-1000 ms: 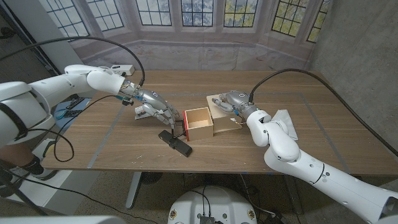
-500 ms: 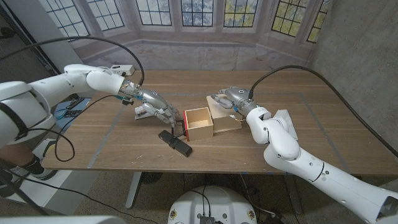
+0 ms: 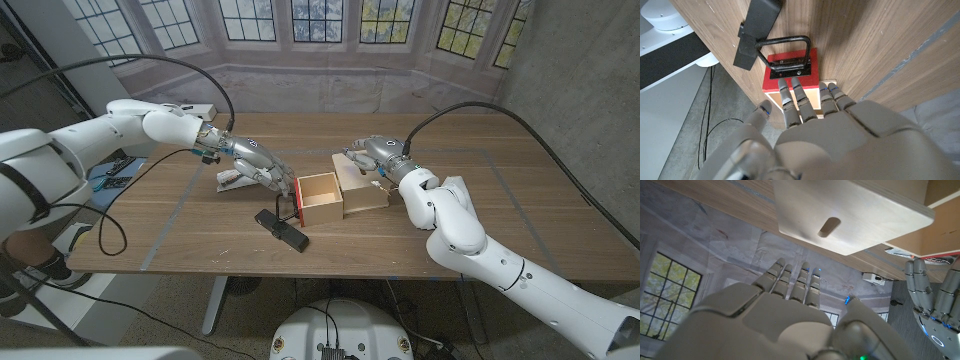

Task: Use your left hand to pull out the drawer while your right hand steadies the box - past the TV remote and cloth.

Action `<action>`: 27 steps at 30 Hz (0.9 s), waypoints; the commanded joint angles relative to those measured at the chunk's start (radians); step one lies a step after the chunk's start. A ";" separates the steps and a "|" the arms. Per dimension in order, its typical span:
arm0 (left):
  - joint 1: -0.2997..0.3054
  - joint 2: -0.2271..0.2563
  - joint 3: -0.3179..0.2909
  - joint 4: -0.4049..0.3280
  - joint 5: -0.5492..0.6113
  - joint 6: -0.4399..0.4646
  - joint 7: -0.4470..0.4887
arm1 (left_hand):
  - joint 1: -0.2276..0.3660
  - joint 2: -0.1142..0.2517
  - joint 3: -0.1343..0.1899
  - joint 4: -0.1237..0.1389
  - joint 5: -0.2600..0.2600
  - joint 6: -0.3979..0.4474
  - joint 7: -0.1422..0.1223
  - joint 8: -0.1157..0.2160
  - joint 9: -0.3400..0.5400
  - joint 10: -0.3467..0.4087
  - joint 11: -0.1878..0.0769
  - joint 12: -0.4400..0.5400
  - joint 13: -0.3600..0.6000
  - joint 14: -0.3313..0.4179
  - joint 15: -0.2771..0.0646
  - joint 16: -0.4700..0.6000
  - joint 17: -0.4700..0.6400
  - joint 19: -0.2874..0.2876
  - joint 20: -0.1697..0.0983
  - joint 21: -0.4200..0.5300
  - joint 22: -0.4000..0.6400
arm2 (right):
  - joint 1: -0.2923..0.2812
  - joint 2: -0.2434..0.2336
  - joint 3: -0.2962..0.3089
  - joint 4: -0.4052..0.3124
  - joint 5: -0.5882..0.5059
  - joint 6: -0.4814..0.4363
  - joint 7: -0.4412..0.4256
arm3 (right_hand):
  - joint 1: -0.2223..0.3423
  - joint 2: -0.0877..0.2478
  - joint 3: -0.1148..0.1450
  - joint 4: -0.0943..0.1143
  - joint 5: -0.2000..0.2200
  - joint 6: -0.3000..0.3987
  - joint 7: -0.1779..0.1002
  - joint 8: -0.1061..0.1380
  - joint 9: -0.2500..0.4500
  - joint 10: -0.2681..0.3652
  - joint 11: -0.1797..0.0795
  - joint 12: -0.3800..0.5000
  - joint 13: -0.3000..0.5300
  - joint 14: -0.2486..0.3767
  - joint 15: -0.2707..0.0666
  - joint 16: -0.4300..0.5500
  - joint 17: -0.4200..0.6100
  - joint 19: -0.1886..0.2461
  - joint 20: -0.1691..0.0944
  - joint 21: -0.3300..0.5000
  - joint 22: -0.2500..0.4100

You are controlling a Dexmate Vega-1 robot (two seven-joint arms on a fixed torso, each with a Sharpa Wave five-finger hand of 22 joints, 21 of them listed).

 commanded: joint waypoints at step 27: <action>0.397 -0.007 -0.579 -0.278 0.045 0.188 0.040 | 0.010 0.002 0.001 -0.018 -0.001 0.000 0.001 0.001 0.003 -0.009 0.000 0.004 0.002 0.009 -0.019 0.001 0.002 0.013 -0.005 0.004 0.003 | -0.028 0.005 0.041 0.021 0.043 -0.018 -0.118 | 0.027 0.008 0.022 -0.011 0.001 0.036 0.014 0.012 0.004 0.031 0.020 0.012 0.004 0.065 -0.025 0.013 0.002 0.075 -0.024 0.013 0.002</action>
